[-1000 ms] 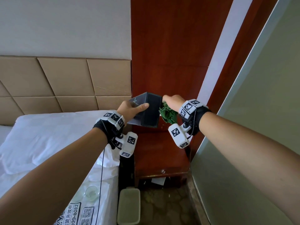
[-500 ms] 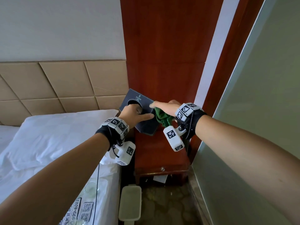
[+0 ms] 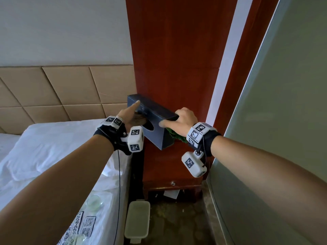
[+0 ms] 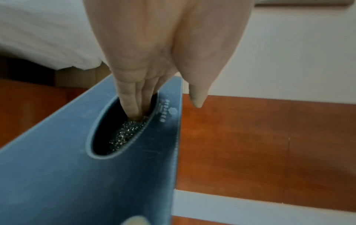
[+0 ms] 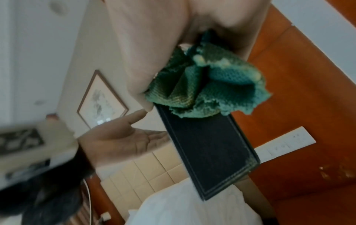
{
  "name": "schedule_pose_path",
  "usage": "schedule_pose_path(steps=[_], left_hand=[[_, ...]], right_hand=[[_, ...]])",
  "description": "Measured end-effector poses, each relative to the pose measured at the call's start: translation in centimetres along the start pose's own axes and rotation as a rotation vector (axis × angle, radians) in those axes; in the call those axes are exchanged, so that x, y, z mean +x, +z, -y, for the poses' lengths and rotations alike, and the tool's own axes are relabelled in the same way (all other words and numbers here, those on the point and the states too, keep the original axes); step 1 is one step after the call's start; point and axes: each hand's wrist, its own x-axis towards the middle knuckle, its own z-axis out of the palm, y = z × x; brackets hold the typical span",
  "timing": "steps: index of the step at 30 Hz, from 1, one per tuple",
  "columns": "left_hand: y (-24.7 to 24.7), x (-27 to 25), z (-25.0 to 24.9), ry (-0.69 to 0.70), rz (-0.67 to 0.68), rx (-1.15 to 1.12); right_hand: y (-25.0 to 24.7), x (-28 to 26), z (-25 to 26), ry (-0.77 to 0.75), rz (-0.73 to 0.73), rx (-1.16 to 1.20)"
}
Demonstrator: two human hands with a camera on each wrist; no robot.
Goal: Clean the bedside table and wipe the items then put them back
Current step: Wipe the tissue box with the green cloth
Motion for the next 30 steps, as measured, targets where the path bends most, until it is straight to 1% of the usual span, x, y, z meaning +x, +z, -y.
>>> schedule_pose_path(steps=[3,5,9,13,17,19,21,23,25,29,30], left_hand=[[0.6,-1.3,0.0,-0.063,0.01,-0.08],[0.8,-1.7,0.5,-0.087,0.024,-0.114],[1.5,-2.5,1.4,-0.106,0.037,-0.235],[2.2,-3.4,2.1,-0.077,0.071,-0.23],[1.5,-2.9,2.3,-0.033,0.045,-0.158],[1.1,-2.7,2.6,0.07,0.011,-0.115],[0.8,-2.6,3.1,0.21,-0.041,-0.051],[0.2,-2.3,3.5,0.323,-0.066,0.09],[-0.3,-2.1,3.5,0.396,-0.054,0.218],[-0.5,-2.7,3.2,0.591,-0.079,0.497],[-0.5,-2.8,3.2,0.619,-0.082,0.55]], right_hand=[[0.3,-0.3,-0.8,-0.14,-0.01,-0.087],[0.4,-0.6,-1.4,-0.207,-0.021,-0.127],[0.5,-0.9,-2.2,-0.281,0.002,-0.231],[0.4,-1.1,-2.6,-0.308,0.055,-0.259],[0.0,-0.5,-3.2,-0.251,0.226,-0.187],[-0.3,0.0,-3.7,-0.209,0.255,-0.153],[-0.6,0.6,-4.0,-0.165,0.215,-0.091],[-0.9,1.1,-3.8,-0.122,0.145,0.0],[-1.2,1.5,-3.4,-0.103,0.103,0.062],[-1.1,2.1,-2.8,-0.109,0.078,0.114],[-0.9,2.2,-2.8,-0.105,0.076,0.128]])
